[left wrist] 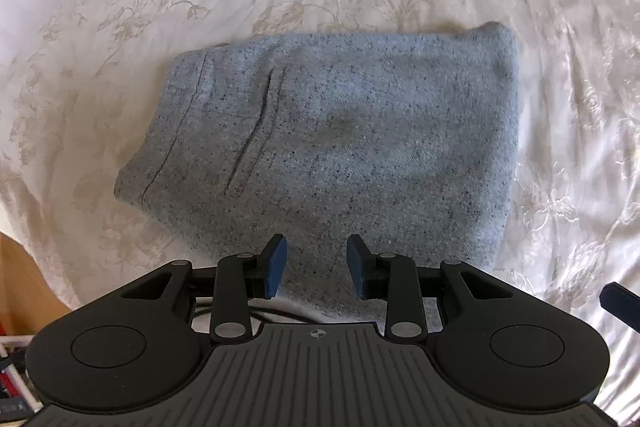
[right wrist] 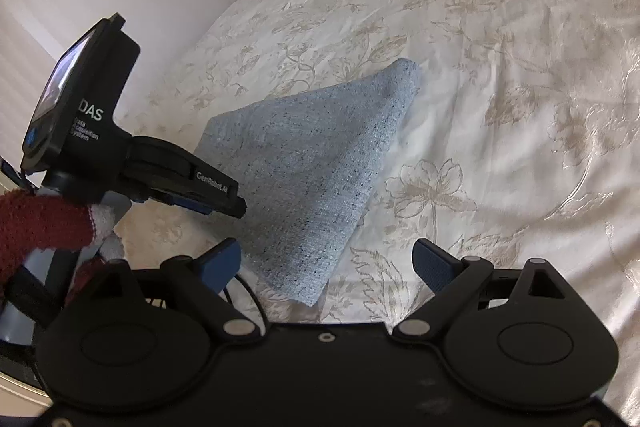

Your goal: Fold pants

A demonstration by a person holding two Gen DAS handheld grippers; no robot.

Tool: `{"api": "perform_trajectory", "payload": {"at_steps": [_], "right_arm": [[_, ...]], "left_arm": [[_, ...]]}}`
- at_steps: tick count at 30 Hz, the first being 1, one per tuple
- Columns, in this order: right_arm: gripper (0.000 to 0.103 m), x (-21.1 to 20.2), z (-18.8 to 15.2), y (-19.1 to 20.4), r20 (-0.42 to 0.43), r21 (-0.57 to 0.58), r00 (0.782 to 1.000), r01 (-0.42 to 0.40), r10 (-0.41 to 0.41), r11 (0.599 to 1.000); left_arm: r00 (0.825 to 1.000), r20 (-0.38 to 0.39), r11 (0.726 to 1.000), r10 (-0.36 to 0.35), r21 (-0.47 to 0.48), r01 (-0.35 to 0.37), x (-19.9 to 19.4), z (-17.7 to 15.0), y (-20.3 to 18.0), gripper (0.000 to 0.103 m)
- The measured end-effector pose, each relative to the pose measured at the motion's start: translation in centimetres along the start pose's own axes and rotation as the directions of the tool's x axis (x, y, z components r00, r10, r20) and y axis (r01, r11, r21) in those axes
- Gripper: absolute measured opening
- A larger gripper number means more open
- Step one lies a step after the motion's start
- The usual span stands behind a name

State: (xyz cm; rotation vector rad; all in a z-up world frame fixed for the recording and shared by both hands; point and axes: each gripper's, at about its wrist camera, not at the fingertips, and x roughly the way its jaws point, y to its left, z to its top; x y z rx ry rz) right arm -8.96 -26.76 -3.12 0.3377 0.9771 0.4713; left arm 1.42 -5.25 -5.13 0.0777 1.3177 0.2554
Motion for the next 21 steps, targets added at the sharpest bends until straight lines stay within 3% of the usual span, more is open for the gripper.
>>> {"api": "perform_trajectory", "payload": {"at_steps": [6,13,17,21], "right_arm": [[0.098,0.7,0.1,1.3,-0.005,0.018,1.000,0.028,-0.028,0.999],[0.099,1.7,0.2,3.2,0.014,-0.036,0.993,0.118,-0.118,0.992],[0.099,2.1,0.4,3.8,0.058,-0.040,0.978,0.205,-0.203,0.978],[0.099,3.3,0.7,4.4,0.097,-0.006,0.949,0.300,-0.298,0.954]], "left_arm": [[0.996,0.053,0.997,-0.071,-0.017,0.072,0.0,0.1,2.4,0.036],[0.973,0.120,0.975,-0.197,-0.081,0.207,0.5,1.7,6.6,0.066],[0.955,0.160,0.963,-0.251,-0.060,0.264,1.5,3.0,9.2,0.078],[0.931,0.171,0.945,-0.322,0.005,0.326,3.0,4.2,11.9,0.081]]}}
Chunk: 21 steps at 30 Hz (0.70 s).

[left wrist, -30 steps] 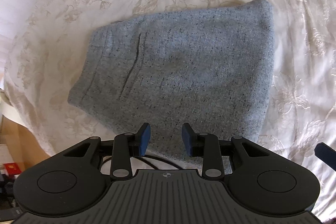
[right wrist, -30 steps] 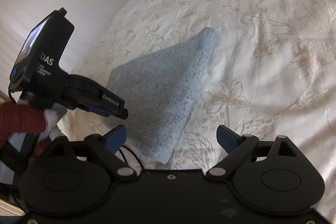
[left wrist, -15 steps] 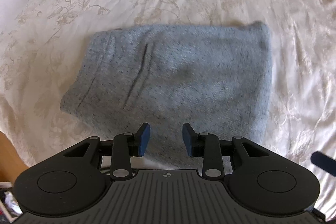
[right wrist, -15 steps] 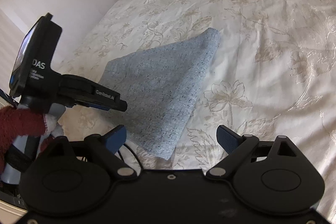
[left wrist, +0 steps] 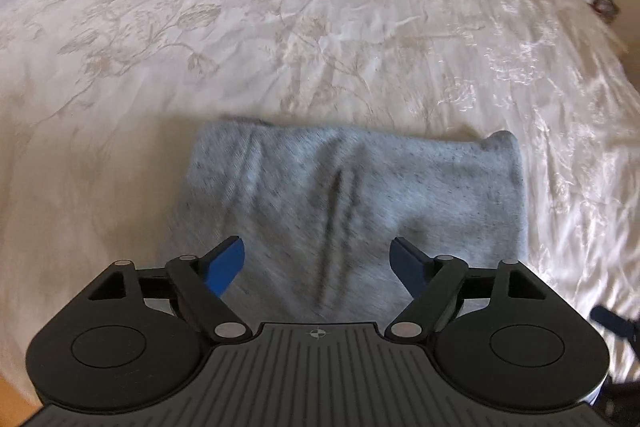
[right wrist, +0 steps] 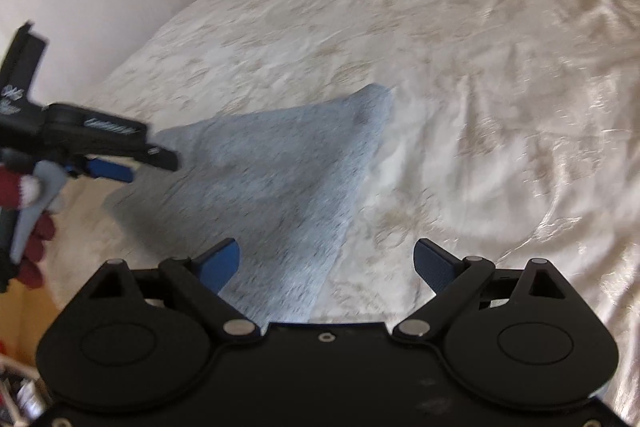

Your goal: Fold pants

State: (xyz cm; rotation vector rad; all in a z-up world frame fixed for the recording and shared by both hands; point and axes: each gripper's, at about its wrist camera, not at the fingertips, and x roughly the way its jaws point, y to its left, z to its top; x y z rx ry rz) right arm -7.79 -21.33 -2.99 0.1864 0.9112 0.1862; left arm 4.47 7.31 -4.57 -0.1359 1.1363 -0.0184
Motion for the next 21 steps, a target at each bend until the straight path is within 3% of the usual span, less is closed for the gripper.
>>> {"api": "perform_trajectory", "payload": {"at_steps": [3,8,15,21], "right_arm": [[0.099,1.2,0.5,1.0,-0.012,0.015,0.999,0.052,-0.052,0.999],[0.102,4.0,1.6,2.6,-0.041,0.085,0.995,0.089,-0.086,0.992],[0.103,7.0,2.7,4.7,-0.076,0.149,0.986,0.161,-0.151,0.976],[0.103,8.6,3.1,5.3,-0.114,0.166,0.980,0.180,-0.163,0.970]], "left_arm": [[1.000,0.019,0.995,-0.024,0.093,0.022,0.1,0.3,1.8,0.092],[0.998,-0.002,0.977,-0.058,0.205,0.057,0.5,-0.2,5.3,0.094],[0.988,-0.049,0.969,-0.145,0.194,0.152,2.5,0.9,9.6,0.094],[0.959,-0.136,0.946,-0.250,0.177,0.272,5.9,2.2,9.7,0.096]]}}
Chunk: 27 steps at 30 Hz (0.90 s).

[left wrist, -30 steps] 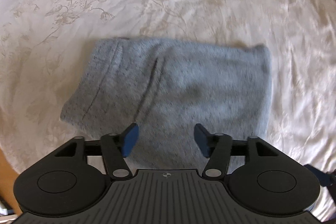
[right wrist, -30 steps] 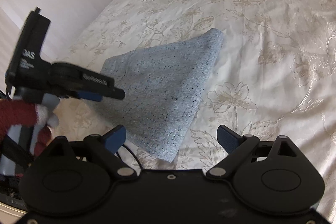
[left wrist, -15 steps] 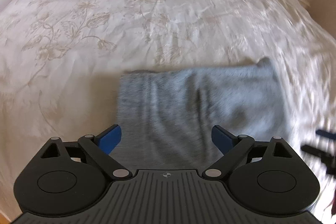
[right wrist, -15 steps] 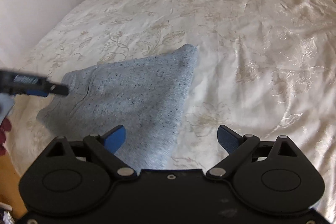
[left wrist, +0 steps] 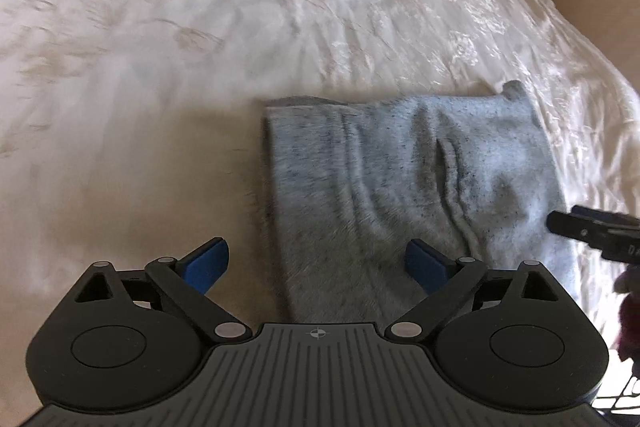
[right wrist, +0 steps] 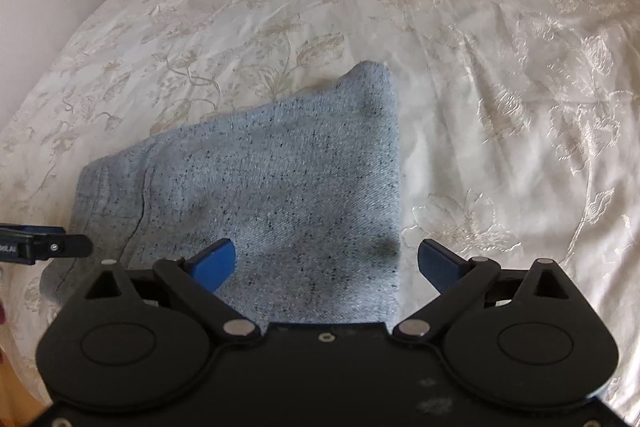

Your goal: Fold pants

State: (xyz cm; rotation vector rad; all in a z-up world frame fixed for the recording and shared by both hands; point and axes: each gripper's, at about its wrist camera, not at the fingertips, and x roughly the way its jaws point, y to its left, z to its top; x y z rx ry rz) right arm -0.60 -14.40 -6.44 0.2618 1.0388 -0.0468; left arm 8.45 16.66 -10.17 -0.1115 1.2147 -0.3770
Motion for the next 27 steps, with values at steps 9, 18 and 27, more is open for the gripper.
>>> {"api": "perform_trajectory", "payload": {"at_steps": [9,18,27], "right_arm": [[0.103,2.7,0.2,-1.3,-0.076,0.061,0.994,-0.071,0.076,0.996],[0.103,6.3,1.4,-2.4,-0.095,0.088,0.977,-0.180,0.188,0.980],[0.095,6.8,3.0,-1.5,-0.149,0.083,0.968,-0.193,0.203,0.978]], "left_arm": [[0.991,-0.029,0.984,-0.127,-0.127,0.123,3.9,1.0,0.3,0.103],[0.982,-0.052,0.977,-0.180,-0.122,0.173,3.9,1.4,1.4,0.103],[0.986,-0.051,0.975,-0.160,-0.165,0.150,4.1,1.9,0.9,0.101]]}}
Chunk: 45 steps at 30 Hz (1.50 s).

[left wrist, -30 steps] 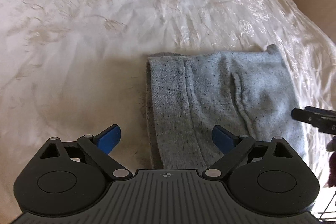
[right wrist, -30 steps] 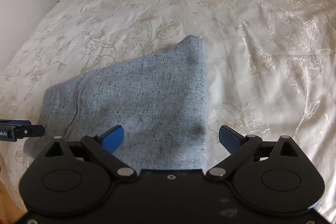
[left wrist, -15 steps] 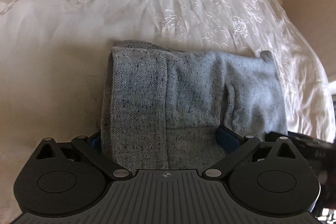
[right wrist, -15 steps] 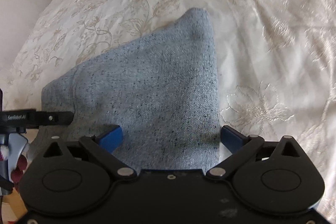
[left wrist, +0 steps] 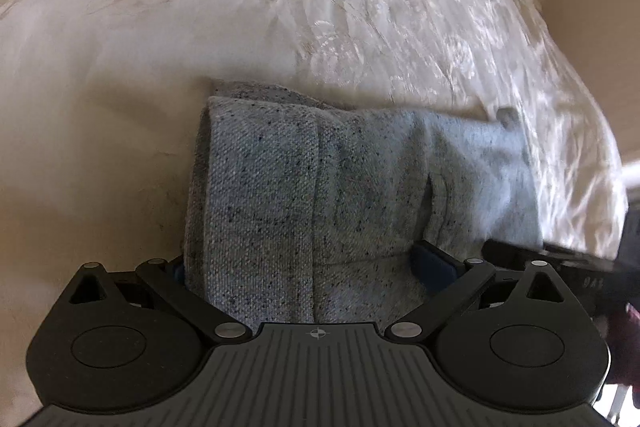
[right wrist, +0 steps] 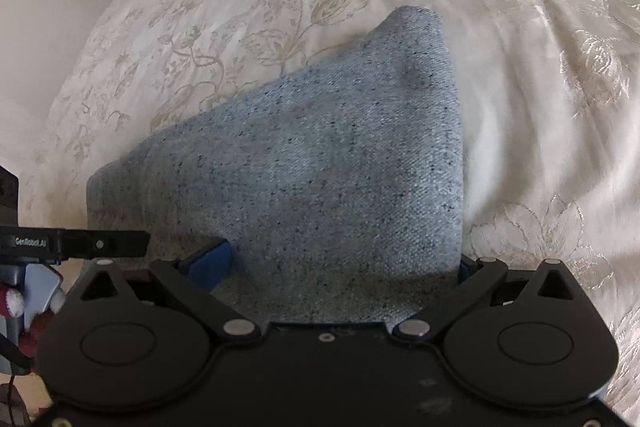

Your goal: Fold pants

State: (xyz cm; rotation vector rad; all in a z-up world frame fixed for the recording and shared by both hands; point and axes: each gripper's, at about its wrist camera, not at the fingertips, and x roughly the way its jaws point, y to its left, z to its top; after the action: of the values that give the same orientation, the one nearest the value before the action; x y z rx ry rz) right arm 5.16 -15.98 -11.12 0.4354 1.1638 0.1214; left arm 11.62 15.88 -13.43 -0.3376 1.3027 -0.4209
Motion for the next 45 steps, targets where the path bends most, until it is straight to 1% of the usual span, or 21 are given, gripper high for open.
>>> {"api": "perform_trajectory", "payload": {"at_steps": [1,2,3,4,5,6,13,21,23,25,26,28,29,30,31,33,36,38,40,43,45], "right_arm": [[0.087,-0.2,0.1,0.3,-0.004,-0.006,1.000,0.014,-0.014,1.000],[0.066,-0.7,0.3,0.6,-0.006,-0.011,1.000,0.026,-0.026,1.000],[0.043,-1.3,0.4,0.8,0.001,-0.012,0.999,0.038,-0.038,0.999],[0.033,-2.1,0.4,1.0,0.012,-0.010,0.999,0.041,-0.041,0.999],[0.024,-2.9,0.5,1.2,0.021,-0.004,0.999,0.039,-0.039,0.999],[0.022,-3.7,0.5,1.5,0.032,-0.004,0.999,0.038,-0.038,0.999],[0.019,-7.4,1.6,7.0,0.089,-0.115,0.996,-0.015,0.026,0.993],[0.019,-5.5,9.9,15.8,0.110,-0.220,0.976,-0.161,0.189,0.962],[0.019,-4.1,11.9,17.8,0.115,-0.242,0.971,-0.179,0.211,0.954],[0.022,-1.8,13.3,19.0,0.113,-0.254,0.978,-0.143,0.176,0.957],[0.027,-0.1,13.9,18.9,0.097,-0.231,0.987,-0.103,0.128,0.968],[0.030,3.1,14.6,18.4,0.072,-0.195,0.997,0.025,-0.011,0.981],[0.029,4.5,14.6,18.4,0.062,-0.196,0.992,0.121,-0.111,0.973],[0.028,5.2,14.5,18.4,0.059,-0.209,0.984,0.179,-0.170,0.961],[0.028,4.9,14.0,18.1,0.069,-0.219,0.981,0.190,-0.179,0.957],[0.028,3.7,13.0,19.0,0.125,-0.255,0.983,0.161,-0.133,0.953],[0.028,2.7,10.8,21.1,0.170,-0.365,0.983,0.127,-0.068,0.922],[0.028,2.7,9.0,22.1,0.167,-0.425,0.985,0.120,-0.052,0.897],[0.028,3.7,7.6,22.3,0.109,-0.442,0.992,0.108,-0.066,0.890],[0.028,6.3,5.5,21.7,0.012,-0.458,0.988,0.143,-0.155,0.877],[0.027,6.6,4.4,20.9,-0.003,-0.439,0.987,0.144,-0.162,0.887]], "left_arm": [[1.000,0.017,1.000,0.011,-0.007,-0.011,-0.2,-0.2,-0.3,0.088],[0.999,0.030,1.000,0.018,-0.002,-0.018,-0.5,-0.4,-0.7,0.070],[0.999,0.042,1.000,0.016,0.000,-0.016,-0.8,-0.6,-1.2,0.061],[0.998,0.056,1.000,0.021,-0.001,-0.021,-1.4,-0.9,-1.8,0.046],[0.997,0.069,0.999,0.039,0.002,-0.039,-1.7,-1.0,-2.2,0.037],[0.996,0.081,0.999,0.044,0.014,-0.045,-2.2,-1.2,-2.7,0.035],[0.976,0.211,0.996,0.047,0.064,-0.062,-7.3,-1.1,-4.1,0.032],[0.929,0.357,0.995,0.099,-0.066,-0.081,-14.5,3.7,1.9,0.032],[0.917,0.374,0.989,0.137,-0.110,-0.103,-15.4,4.9,4.0,0.040],[0.904,0.366,0.969,0.221,-0.186,-0.162,-15.0,5.8,6.2,0.049],[0.896,0.352,0.953,0.269,-0.233,-0.195,-14.6,5.9,7.6,0.050],[0.873,0.306,0.903,0.381,-0.328,-0.279,-13.5,5.7,10.4,0.049],[0.863,0.275,0.879,0.424,-0.355,-0.319,-13.2,5.5,11.5,0.046],[0.859,0.250,0.861,0.447,-0.381,-0.337,-13.1,5.1,12.4,0.046],[0.858,0.257,0.857,0.445,-0.400,-0.325,-13.4,4.6,12.7,0.046],[0.851,0.298,0.864,0.433,-0.406,-0.297,-14.5,3.5,12.3,0.046],[0.823,0.345,0.880,0.451,-0.324,-0.347,-15.1,2.6,9.4,0.046],[0.823,0.370,0.899,0.430,-0.262,-0.352,-14.4,2.1,7.7,0.048],[0.839,0.346,0.907,0.420,-0.200,-0.371,-12.5,2.3,6.5,0.048],[0.864,0.239,0.893,0.444,-0.203,-0.402,-9.2,1.2,7.0,0.050],[0.857,0.241,0.888,0.455,-0.192,-0.418,-8.7,0.8,6.9,0.050]]}}
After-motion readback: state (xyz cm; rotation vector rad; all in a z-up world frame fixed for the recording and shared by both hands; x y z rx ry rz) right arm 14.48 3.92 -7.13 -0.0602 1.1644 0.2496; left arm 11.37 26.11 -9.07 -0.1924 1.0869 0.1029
